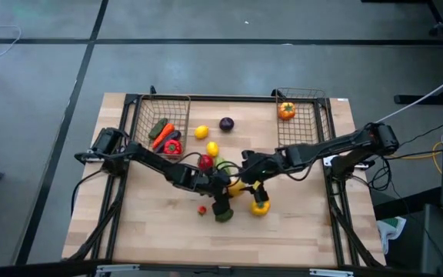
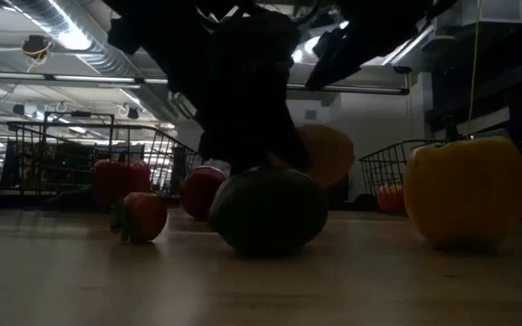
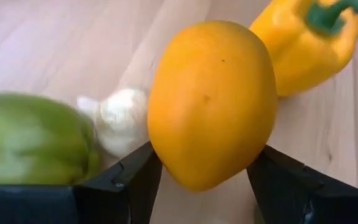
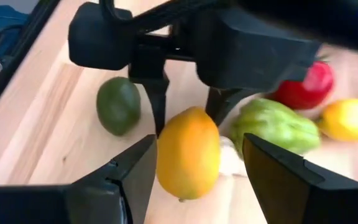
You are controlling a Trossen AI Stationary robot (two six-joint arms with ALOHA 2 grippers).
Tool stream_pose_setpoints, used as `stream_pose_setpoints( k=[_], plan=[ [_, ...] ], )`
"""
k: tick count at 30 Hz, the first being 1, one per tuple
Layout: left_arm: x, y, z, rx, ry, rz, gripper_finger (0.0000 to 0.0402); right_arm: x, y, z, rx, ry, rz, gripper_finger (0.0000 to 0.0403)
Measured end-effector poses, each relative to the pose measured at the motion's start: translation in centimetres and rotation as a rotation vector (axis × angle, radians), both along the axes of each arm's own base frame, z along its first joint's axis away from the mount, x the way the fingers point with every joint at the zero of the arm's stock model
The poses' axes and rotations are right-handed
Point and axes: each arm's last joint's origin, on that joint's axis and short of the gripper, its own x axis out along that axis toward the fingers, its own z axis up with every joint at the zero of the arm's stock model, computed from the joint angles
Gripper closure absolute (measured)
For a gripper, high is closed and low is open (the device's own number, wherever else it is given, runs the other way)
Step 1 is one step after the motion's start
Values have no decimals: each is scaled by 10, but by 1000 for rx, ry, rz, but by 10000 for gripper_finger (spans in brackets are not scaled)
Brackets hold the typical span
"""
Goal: Sort produce into baskets
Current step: Put the bottom lemon into the right gold wire basket
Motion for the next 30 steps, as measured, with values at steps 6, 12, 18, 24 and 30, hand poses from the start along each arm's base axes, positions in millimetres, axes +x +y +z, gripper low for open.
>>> stream_pose_setpoints(
  k=[6,12,18,24,30],
  plan=[
    [6,7,5,5,-68,2,183,-21,-5,19,-19,13,-39,166],
    [9,9,7,12,-95,-3,183,-32,-8,18,-27,96,-107,166],
    [8,8,7,14,-86,-5,183,-31,-8,-3,-29,183,-136,166],
    [8,8,7,14,-88,-6,183,-36,-9,-22,-5,247,-158,166],
    [8,8,7,13,-91,-6,183,-38,-9,-33,4,242,-154,166]
  ],
)
